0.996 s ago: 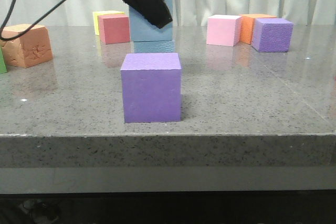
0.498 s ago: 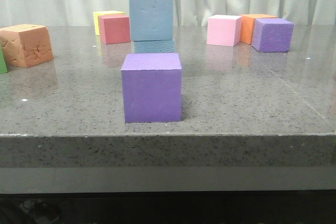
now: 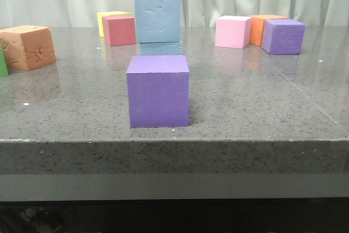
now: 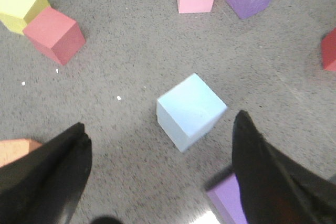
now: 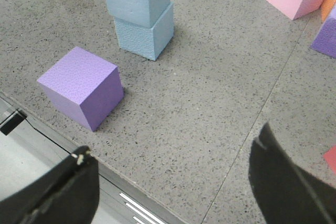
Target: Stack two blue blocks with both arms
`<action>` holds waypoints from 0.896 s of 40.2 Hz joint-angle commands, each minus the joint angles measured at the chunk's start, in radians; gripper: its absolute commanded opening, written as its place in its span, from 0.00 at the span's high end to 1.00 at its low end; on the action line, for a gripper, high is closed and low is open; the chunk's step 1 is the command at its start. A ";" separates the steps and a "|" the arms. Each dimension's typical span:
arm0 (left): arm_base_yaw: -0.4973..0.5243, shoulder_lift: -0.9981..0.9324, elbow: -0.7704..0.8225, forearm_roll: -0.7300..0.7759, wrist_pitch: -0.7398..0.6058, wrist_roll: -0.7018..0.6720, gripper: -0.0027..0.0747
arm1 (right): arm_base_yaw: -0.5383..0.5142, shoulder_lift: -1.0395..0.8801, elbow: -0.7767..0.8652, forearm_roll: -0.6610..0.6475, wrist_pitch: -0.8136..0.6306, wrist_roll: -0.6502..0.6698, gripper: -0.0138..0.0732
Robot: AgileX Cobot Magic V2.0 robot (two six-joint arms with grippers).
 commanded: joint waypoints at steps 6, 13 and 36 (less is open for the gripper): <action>-0.004 -0.248 0.295 0.067 -0.051 -0.071 0.27 | 0.001 -0.005 -0.026 0.008 -0.072 -0.005 0.16; -0.004 -0.436 0.592 0.097 -0.191 -0.113 0.27 | 0.001 -0.005 -0.026 0.008 -0.052 -0.005 0.16; -0.004 -0.837 1.107 0.097 -0.432 -0.116 0.27 | -0.055 -0.056 -0.095 -0.109 0.264 0.165 0.31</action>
